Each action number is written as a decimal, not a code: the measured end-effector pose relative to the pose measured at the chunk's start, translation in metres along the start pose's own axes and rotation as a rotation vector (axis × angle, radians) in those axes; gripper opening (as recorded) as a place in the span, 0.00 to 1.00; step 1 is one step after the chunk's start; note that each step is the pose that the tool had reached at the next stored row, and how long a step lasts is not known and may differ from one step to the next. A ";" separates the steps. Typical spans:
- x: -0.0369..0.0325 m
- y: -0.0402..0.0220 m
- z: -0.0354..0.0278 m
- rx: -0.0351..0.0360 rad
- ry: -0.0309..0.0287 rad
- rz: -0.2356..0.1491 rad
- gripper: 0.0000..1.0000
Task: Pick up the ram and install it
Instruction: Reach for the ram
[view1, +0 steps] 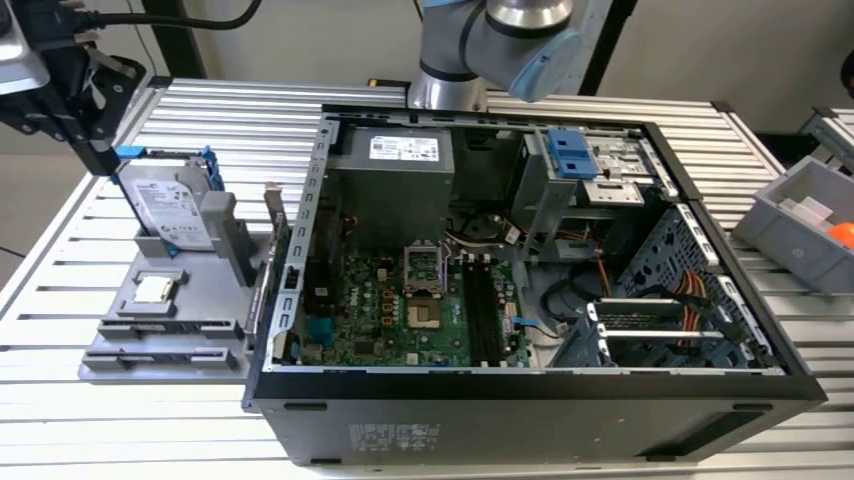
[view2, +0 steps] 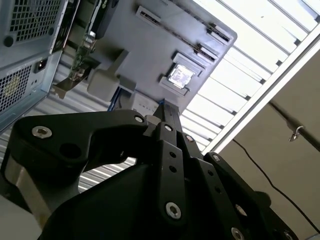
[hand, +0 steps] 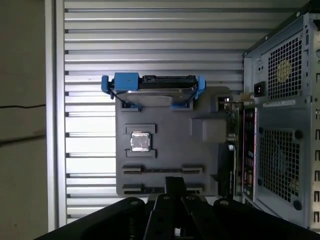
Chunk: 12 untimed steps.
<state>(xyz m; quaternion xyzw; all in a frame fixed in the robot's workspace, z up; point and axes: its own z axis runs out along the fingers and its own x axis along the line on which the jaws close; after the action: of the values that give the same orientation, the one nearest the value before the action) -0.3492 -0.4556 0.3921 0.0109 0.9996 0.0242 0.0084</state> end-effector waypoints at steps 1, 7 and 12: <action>0.0001 -0.0010 0.0000 0.0000 0.0000 0.000 0.00; 0.0002 -0.0073 -0.0003 -0.0001 0.0000 0.000 0.00; 0.0001 -0.0122 -0.0005 0.0000 0.0001 -0.001 0.00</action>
<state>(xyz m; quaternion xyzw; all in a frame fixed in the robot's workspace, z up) -0.3496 -0.4678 0.3921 0.0105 0.9996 0.0242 0.0084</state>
